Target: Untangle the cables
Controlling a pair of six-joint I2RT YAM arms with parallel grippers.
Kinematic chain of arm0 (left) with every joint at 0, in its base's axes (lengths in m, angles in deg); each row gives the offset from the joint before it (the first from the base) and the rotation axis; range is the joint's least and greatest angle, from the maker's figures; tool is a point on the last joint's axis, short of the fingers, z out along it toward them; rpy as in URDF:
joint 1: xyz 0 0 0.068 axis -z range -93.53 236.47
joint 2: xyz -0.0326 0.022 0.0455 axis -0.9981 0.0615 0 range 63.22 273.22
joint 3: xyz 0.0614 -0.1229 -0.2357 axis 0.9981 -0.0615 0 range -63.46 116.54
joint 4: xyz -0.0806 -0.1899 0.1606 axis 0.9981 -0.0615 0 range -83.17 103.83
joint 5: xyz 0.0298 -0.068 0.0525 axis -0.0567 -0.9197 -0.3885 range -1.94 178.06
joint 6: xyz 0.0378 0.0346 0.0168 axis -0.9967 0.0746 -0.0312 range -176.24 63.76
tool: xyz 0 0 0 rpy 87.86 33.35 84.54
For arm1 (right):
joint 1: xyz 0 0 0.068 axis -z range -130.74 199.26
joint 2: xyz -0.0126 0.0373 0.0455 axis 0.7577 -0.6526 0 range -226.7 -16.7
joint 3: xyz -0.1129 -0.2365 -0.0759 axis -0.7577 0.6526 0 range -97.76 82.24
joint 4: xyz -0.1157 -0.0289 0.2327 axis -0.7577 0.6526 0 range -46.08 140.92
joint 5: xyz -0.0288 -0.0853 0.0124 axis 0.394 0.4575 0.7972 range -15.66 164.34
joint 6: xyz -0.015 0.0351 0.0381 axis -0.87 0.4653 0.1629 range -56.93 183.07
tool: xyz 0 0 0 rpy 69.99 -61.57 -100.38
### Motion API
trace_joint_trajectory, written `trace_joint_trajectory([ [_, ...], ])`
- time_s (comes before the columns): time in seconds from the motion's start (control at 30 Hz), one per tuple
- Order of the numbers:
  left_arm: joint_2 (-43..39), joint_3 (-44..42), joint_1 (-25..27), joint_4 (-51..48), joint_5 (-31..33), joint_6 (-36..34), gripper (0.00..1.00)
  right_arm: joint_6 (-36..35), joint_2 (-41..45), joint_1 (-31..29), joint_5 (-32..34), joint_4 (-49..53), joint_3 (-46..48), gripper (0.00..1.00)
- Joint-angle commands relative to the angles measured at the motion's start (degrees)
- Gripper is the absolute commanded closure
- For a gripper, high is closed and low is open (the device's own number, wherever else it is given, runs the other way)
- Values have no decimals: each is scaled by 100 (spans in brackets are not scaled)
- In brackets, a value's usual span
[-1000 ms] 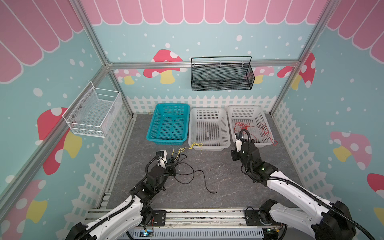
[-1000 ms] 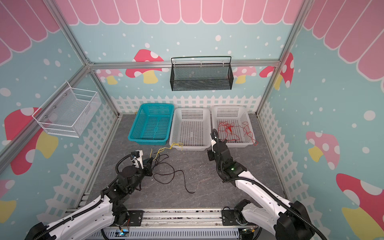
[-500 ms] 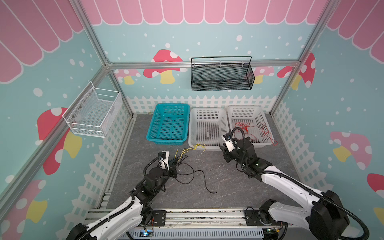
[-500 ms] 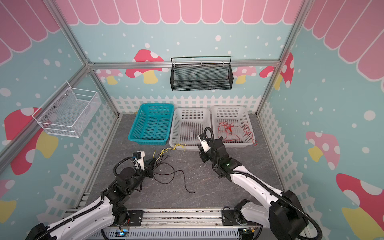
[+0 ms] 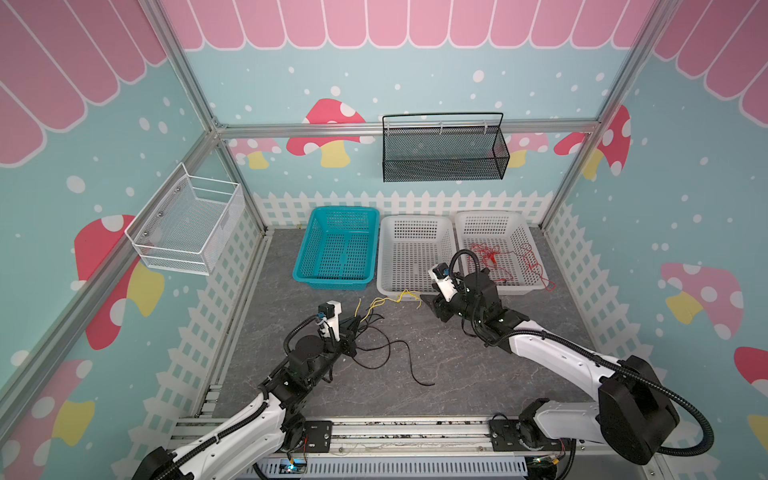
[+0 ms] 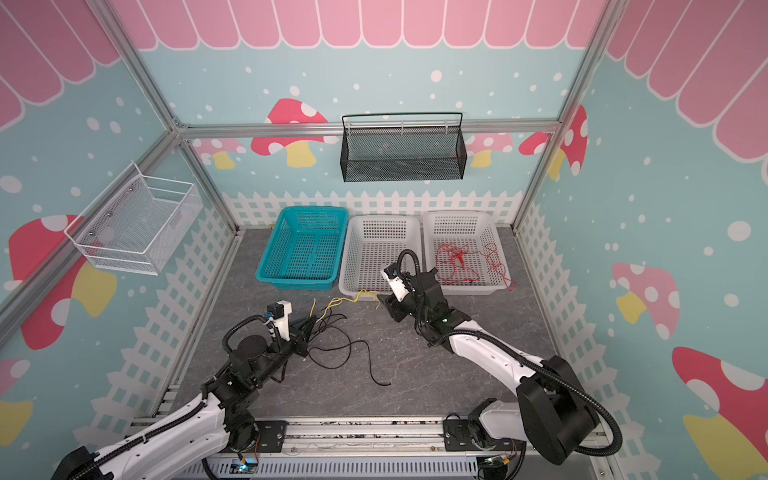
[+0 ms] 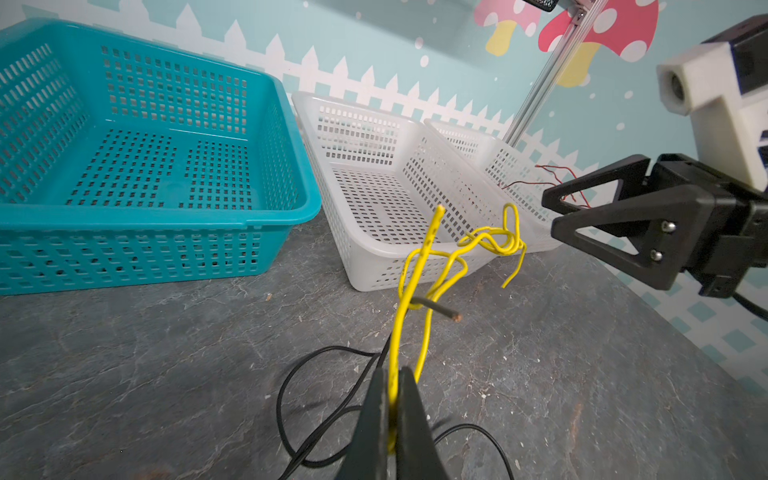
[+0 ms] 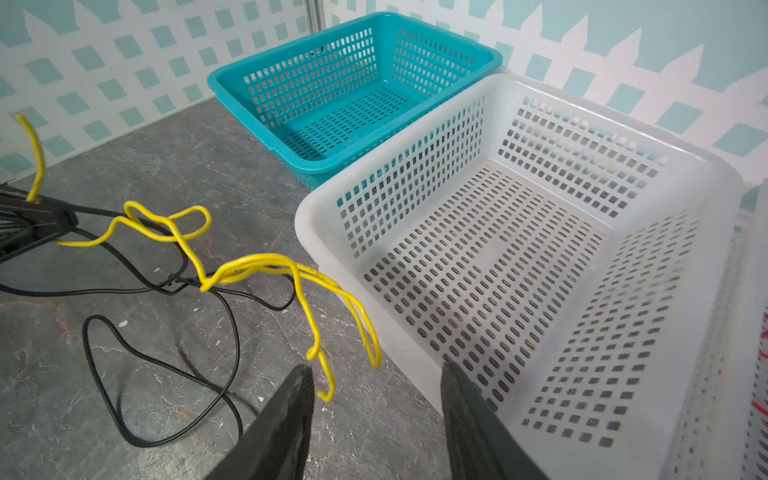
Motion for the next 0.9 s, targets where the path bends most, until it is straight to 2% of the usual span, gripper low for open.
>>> trace_joint_trajectory([
  [0.0,20,-60,-18,239,-109,40,100,-58,-172,-108,-258,-191,-226,48],
  [0.33,96,-60,-16,288,-158,17,100,-246,-802,-348,-210,-225,-776,49],
  [0.7,1,-113,-18,280,-162,33,100,-280,-1292,-375,-127,-354,-983,60],
  [0.8,-6,-120,-20,299,-175,30,100,-251,-1365,-372,-68,-479,-993,67],
  [0.87,-3,-121,-14,298,-176,23,100,-222,-1398,-376,-60,-527,-1010,78],
])
